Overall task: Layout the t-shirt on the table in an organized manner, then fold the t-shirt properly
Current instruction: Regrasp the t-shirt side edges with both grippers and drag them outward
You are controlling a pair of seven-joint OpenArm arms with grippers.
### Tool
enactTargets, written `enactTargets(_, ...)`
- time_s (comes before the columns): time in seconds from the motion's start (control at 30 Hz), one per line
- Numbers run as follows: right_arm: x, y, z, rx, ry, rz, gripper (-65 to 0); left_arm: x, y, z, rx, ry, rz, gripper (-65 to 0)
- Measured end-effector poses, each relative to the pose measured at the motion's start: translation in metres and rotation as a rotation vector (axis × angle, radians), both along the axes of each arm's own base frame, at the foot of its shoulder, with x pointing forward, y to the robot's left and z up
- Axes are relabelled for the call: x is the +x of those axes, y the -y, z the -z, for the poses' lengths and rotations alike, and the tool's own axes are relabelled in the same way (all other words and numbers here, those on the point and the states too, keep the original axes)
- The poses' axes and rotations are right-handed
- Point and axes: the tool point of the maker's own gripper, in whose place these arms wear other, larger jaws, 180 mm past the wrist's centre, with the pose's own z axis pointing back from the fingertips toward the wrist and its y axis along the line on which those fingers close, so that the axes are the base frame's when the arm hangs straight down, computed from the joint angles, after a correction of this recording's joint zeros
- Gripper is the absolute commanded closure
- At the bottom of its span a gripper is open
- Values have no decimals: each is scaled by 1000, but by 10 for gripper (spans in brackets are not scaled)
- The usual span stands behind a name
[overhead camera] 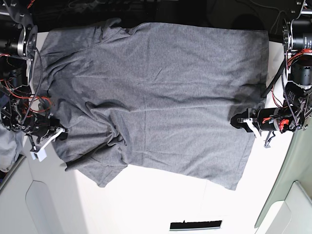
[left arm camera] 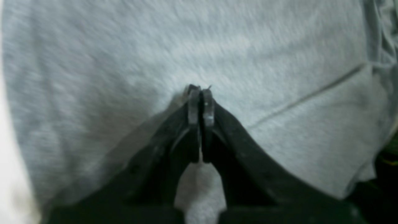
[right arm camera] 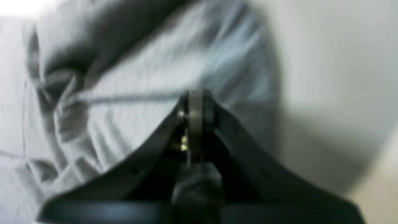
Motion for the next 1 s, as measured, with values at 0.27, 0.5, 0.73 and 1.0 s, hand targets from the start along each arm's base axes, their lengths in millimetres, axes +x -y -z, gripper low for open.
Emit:
enactTargets(0.27,-5,-9,17,-108,-19,-72,0,-4,10,-5,-79,-24,0,0)
enactTargets(0.5,5,35,12,-287,23,-2,0,-5,9,-11,-113,-26,-10,0)
enactTargets(0.73,11,65,1,-361,49,38,0,-9,22,-20,-209,-51,-1,0)
enactTargets(1.0,42,48,-50,-274,125,64,0,-2,3,-36,-229,-13,-32,0)
